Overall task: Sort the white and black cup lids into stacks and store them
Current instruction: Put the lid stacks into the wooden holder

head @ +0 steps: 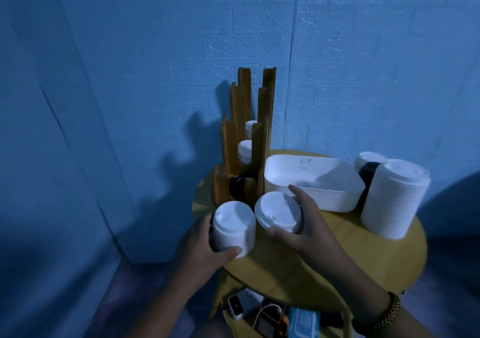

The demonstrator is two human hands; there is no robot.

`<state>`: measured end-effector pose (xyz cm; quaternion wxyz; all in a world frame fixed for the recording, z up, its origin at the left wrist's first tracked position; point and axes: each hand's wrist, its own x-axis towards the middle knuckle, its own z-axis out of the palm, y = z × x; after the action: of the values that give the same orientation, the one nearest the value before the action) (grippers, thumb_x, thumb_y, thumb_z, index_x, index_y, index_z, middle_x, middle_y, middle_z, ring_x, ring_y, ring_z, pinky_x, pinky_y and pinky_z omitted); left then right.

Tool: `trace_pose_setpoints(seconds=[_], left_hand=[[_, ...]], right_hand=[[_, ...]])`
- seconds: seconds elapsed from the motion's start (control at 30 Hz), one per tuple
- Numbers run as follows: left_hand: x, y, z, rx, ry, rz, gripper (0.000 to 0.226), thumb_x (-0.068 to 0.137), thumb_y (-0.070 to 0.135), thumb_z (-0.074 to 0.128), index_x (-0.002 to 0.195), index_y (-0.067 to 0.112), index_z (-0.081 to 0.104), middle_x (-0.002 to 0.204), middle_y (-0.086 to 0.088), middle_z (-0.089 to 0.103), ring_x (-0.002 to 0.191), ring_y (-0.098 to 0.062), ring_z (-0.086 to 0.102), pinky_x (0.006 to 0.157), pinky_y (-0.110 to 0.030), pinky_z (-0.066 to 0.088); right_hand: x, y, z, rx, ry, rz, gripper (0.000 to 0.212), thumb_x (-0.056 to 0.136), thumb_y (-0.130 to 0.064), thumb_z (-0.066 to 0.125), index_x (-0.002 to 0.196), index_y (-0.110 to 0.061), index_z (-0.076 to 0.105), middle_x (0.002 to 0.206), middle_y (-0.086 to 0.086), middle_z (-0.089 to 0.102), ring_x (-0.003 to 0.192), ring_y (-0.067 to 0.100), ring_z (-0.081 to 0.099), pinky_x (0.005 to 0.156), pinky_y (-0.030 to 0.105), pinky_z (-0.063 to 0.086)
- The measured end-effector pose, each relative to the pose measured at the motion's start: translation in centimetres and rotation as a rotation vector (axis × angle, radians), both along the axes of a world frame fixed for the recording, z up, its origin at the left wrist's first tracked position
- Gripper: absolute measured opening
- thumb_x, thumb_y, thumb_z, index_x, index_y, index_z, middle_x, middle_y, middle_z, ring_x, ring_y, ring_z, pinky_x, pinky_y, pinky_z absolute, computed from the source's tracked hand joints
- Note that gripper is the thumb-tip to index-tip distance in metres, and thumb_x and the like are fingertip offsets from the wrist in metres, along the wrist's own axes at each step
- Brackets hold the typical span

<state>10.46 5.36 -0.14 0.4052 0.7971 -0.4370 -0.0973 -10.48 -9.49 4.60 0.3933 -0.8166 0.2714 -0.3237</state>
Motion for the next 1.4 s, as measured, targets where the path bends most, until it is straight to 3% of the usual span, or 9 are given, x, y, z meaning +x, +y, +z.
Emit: trace_pose_setpoints(seconds=[0.1, 0.23, 0.37, 0.47, 0.57, 0.73, 0.87, 1.13, 1.4], left_hand=[[-2.7, -0.6, 0.4, 0.044, -0.044, -0.076, 0.099, 0.056, 0.073, 0.073, 0.143, 0.043, 0.038, 0.131, 0.022, 0.049, 0.119, -0.006, 0.049, 0.095, -0.037, 0.049], [-6.6, -2.5, 1.0, 0.082, -0.039, -0.161, 0.099, 0.057, 0.075, 0.072, 0.143, 0.046, 0.033, 0.131, 0.022, 0.044, 0.122, -0.006, 0.045, 0.098, -0.042, 0.049], [-9.8, -4.3, 1.1, 0.101, -0.108, -0.182, 0.096, 0.061, 0.076, 0.073, 0.14, 0.039, 0.031, 0.132, 0.017, 0.044, 0.125, -0.008, 0.043, 0.102, -0.039, 0.047], [-11.3, -5.3, 1.0, 0.08, -0.137, -0.171, 0.1, 0.068, 0.073, 0.075, 0.146, 0.035, 0.025, 0.139, 0.013, 0.041, 0.13, -0.011, 0.04, 0.106, -0.035, 0.043], [-12.6, -6.1, 0.9, 0.045, -0.089, -0.167, 0.081, 0.085, 0.062, 0.068, 0.148, 0.034, 0.026, 0.14, 0.009, 0.046, 0.126, -0.011, 0.045, 0.101, -0.028, 0.044], [-13.5, -6.8, 1.0, 0.019, -0.147, -0.146, 0.072, 0.091, 0.061, 0.059, 0.146, 0.03, 0.025, 0.135, 0.007, 0.05, 0.12, -0.01, 0.049, 0.097, -0.026, 0.046], [-13.4, -7.2, 1.1, 0.017, -0.164, -0.131, 0.072, 0.094, 0.057, 0.058, 0.15, 0.028, 0.023, 0.143, 0.006, 0.047, 0.129, -0.011, 0.046, 0.1, -0.023, 0.041], [-12.6, -7.3, 1.1, 0.081, -0.123, -0.159, 0.088, 0.084, 0.058, 0.069, 0.151, 0.031, 0.018, 0.146, 0.004, 0.042, 0.132, -0.015, 0.043, 0.105, -0.032, 0.045], [-11.5, -7.2, 1.1, 0.083, -0.131, -0.223, 0.095, 0.082, 0.056, 0.073, 0.154, 0.032, 0.016, 0.15, 0.007, 0.039, 0.136, -0.011, 0.038, 0.109, -0.028, 0.04]], right_hand=[[-0.8, 0.1, 0.0, -0.047, 0.05, -0.015, 0.094, 0.065, -0.062, 0.078, 0.145, -0.041, 0.032, 0.131, -0.018, 0.033, 0.113, -0.01, 0.037, 0.08, 0.009, 0.042], [-2.4, 0.2, -0.5, -0.072, 0.06, -0.089, 0.086, 0.067, -0.057, 0.083, 0.137, -0.032, 0.039, 0.133, -0.015, 0.035, 0.119, -0.001, 0.037, 0.09, 0.006, 0.036], [-4.4, 0.2, -0.7, -0.009, 0.032, -0.167, 0.096, 0.069, -0.056, 0.084, 0.146, -0.033, 0.03, 0.141, -0.015, 0.039, 0.126, 0.005, 0.04, 0.104, 0.031, 0.043], [-5.3, 0.4, -0.9, -0.036, 0.077, -0.202, 0.095, 0.072, -0.061, 0.079, 0.148, -0.04, 0.026, 0.14, -0.017, 0.033, 0.126, 0.005, 0.036, 0.104, 0.03, 0.041], [-5.7, 0.7, -1.2, -0.07, 0.178, -0.204, 0.095, 0.076, -0.063, 0.073, 0.152, -0.031, 0.026, 0.15, -0.012, 0.024, 0.134, 0.01, 0.03, 0.109, 0.029, 0.036], [-5.9, 0.8, -1.1, -0.065, 0.166, -0.231, 0.082, 0.089, -0.041, 0.068, 0.155, -0.025, 0.022, 0.158, -0.011, 0.023, 0.135, 0.001, 0.027, 0.11, 0.022, 0.028], [-5.7, 0.8, -0.9, -0.109, 0.199, -0.294, 0.085, 0.083, -0.053, 0.071, 0.152, -0.027, 0.029, 0.149, -0.011, 0.031, 0.129, 0.007, 0.034, 0.106, 0.031, 0.041], [-5.1, -0.4, -1.5, -0.112, 0.191, -0.245, 0.086, 0.076, -0.061, 0.074, 0.146, -0.03, 0.034, 0.14, -0.016, 0.033, 0.123, 0.005, 0.035, 0.101, 0.028, 0.042], [-5.1, -1.0, -1.8, -0.117, 0.201, -0.17, 0.109, 0.061, -0.09, 0.054, 0.149, -0.03, 0.033, 0.142, -0.02, 0.034, 0.125, 0.003, 0.037, 0.103, 0.028, 0.041]])
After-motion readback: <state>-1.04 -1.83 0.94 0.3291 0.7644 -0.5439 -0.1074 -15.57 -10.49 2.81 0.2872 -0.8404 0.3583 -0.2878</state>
